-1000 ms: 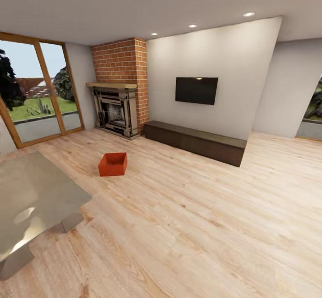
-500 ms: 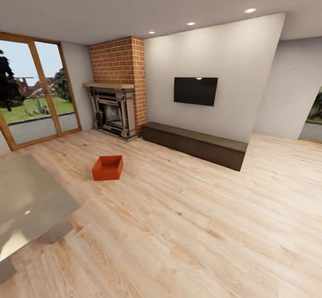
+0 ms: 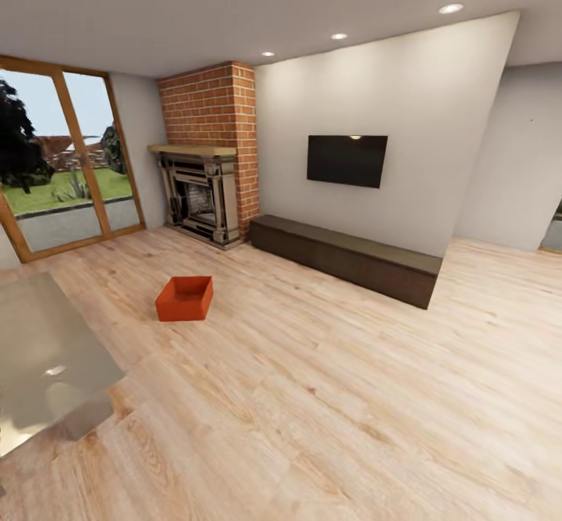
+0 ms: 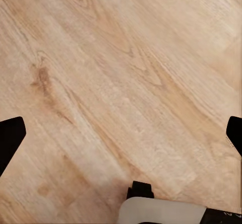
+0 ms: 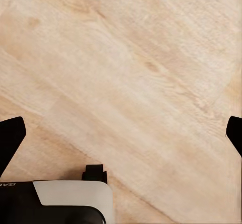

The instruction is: Move the two storage containers from the living room to the garage. In the garage, place one container on the floor and stack the other container on top of it (either order is fine).

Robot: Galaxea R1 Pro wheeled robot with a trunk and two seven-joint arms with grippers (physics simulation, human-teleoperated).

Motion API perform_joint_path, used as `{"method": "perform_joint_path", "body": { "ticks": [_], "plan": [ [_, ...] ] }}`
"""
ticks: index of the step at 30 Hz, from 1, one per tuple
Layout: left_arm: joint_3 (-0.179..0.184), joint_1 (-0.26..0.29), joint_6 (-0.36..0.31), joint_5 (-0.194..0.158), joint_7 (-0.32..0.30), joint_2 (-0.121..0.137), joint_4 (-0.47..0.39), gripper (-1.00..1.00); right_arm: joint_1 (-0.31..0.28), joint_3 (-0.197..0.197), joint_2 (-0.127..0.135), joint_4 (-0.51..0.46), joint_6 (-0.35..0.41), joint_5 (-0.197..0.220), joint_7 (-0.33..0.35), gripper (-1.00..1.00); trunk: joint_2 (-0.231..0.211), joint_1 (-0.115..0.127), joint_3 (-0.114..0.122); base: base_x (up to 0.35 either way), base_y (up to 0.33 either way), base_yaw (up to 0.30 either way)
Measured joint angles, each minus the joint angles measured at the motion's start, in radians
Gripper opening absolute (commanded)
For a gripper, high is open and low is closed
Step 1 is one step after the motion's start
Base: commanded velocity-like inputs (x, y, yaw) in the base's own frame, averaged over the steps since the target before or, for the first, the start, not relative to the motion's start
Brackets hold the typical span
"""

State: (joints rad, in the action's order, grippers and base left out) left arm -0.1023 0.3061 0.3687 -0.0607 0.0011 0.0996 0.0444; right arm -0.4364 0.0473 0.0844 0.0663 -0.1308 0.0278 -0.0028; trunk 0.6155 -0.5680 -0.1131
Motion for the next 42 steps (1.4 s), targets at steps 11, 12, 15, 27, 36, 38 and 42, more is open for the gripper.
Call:
{"method": "perform_joint_path", "body": {
  "ticks": [11, 12, 15, 27, 36, 38, 42],
  "plan": [
    [0.000, 0.000, 0.000, 0.000, 0.000, 0.000, 0.000, 1.00, 0.001, 0.000, 0.000, 0.000, 0.000, 0.000, 0.000, 1.00, 0.000, 0.000, 0.000, 0.297, -0.206, 0.249],
    [0.000, 0.000, 0.000, 0.000, 0.000, 0.000, 0.000, 1.00, 0.001, 0.000, 0.000, 0.000, 0.000, 0.000, 0.000, 1.00, 0.000, 0.000, 0.000, 0.294, -0.208, 0.252],
    [0.000, 0.000, 0.000, 0.000, -0.001, 0.000, 0.000, 1.00, 0.000, 0.000, 0.000, 0.000, 0.000, 0.000, 0.000, 1.00, 0.000, 0.000, 0.000, 0.291, -0.210, 0.252],
    [0.000, 0.000, -0.002, -0.005, -0.009, 0.001, 0.000, 1.00, 0.000, 0.000, 0.000, 0.000, 0.000, 0.000, 0.000, 1.00, 0.000, 0.000, 0.000, 0.287, -0.213, 0.176],
    [0.000, 0.000, -0.005, -0.006, -0.013, 0.000, 0.000, 1.00, 0.001, 0.000, 0.000, 0.000, 0.000, 0.000, 0.000, 1.00, 0.000, 0.000, 0.000, 0.288, -0.206, 0.008],
    [0.001, 0.000, -0.005, -0.006, -0.013, 0.000, 0.000, 1.00, 0.001, 0.000, 0.000, 0.000, 0.000, 0.000, 0.000, 1.00, 0.000, 0.000, 0.000, 0.306, -0.135, 0.001],
    [0.001, 0.000, -0.005, -0.006, -0.014, 0.000, 0.000, 1.00, 0.001, 0.000, 0.000, 0.000, 0.000, 0.000, 0.000, 1.00, 0.000, 0.000, 0.000, 0.316, -0.102, 0.000]
  ]
}}
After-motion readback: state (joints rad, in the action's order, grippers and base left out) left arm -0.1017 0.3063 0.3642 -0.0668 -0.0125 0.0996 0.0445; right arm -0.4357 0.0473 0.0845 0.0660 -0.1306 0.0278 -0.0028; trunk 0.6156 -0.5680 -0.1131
